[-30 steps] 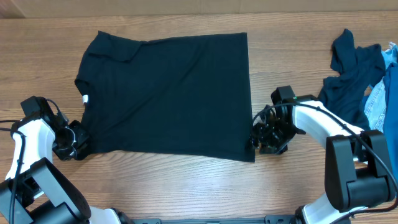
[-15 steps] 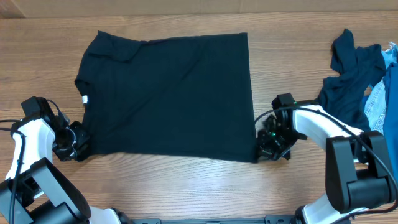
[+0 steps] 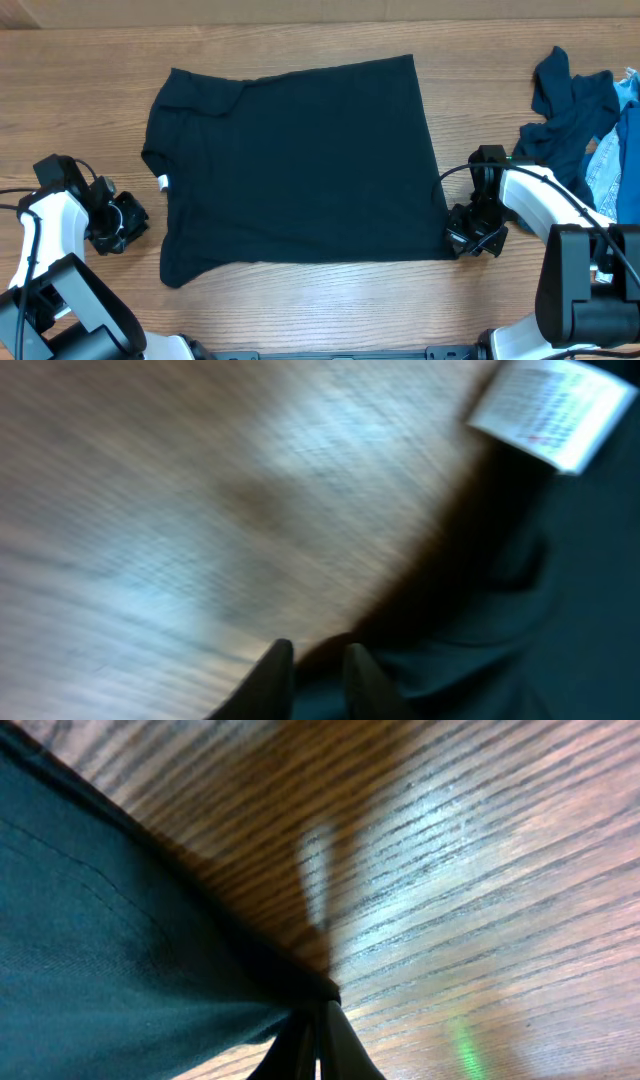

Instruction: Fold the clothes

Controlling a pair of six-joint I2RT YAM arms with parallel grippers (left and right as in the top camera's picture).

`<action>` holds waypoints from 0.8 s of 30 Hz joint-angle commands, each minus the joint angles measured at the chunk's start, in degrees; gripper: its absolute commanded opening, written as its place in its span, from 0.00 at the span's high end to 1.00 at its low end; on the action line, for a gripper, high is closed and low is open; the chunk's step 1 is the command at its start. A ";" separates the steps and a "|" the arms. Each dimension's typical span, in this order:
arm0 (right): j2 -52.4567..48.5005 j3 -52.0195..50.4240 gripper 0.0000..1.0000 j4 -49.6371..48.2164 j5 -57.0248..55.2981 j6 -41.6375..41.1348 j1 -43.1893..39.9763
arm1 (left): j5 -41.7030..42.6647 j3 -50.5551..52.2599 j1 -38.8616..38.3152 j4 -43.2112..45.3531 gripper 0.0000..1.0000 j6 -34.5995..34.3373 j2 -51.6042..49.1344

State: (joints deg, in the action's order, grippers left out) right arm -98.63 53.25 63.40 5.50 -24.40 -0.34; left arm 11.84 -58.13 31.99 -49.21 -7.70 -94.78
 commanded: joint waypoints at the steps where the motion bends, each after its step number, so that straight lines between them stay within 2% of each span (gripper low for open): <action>1: 1.18 1.03 0.96 -0.92 -1.38 -0.70 -0.04 | 10.08 -1.18 -3.28 2.32 0.70 7.67 -0.39; 3: 1.18 1.03 0.96 -1.20 -1.40 -0.68 -0.04 | 11.32 -1.16 -6.03 4.44 0.58 9.84 -0.44; 4: 1.18 1.03 0.96 -1.77 -1.38 -0.68 -0.04 | 11.15 -1.05 -8.94 7.26 0.49 10.51 -0.61; 6: 1.18 1.03 0.96 -2.69 -1.38 -0.70 -0.04 | 9.31 -0.83 -11.76 9.90 0.46 10.49 -1.88; 9: 1.18 1.03 0.96 -3.13 -1.38 -0.70 -0.04 | 7.21 -0.83 -13.35 10.56 0.53 10.45 -5.95; 10: 1.18 1.03 0.96 -3.10 -1.38 -0.70 -0.04 | 7.21 -0.83 -13.35 11.30 0.59 10.45 -8.50; 11: 1.18 1.03 0.96 -3.10 -1.38 -0.70 -0.07 | 7.23 -0.83 -13.27 11.67 0.77 10.45 -9.99; 12: 1.18 1.03 0.96 -3.10 -1.38 -0.70 -0.07 | 7.23 -0.83 -13.25 11.78 0.90 10.43 -11.17; 13: 1.18 1.03 0.96 -3.08 -1.38 -0.70 -0.07 | 7.17 -0.85 -13.25 11.74 0.96 10.45 -11.67; 19: 1.18 1.03 0.96 -3.06 -1.42 -0.68 -0.07 | -3.26 -4.59 -8.87 11.56 0.96 8.81 -8.94; 24: 1.18 1.03 0.96 -3.06 -1.40 -0.70 -0.07 | -3.39 -7.80 -4.09 14.10 0.95 8.68 -8.94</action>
State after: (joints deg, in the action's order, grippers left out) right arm -98.63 53.25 60.34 7.73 -24.40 -0.14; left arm 13.43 -62.74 25.17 -37.36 1.63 -104.71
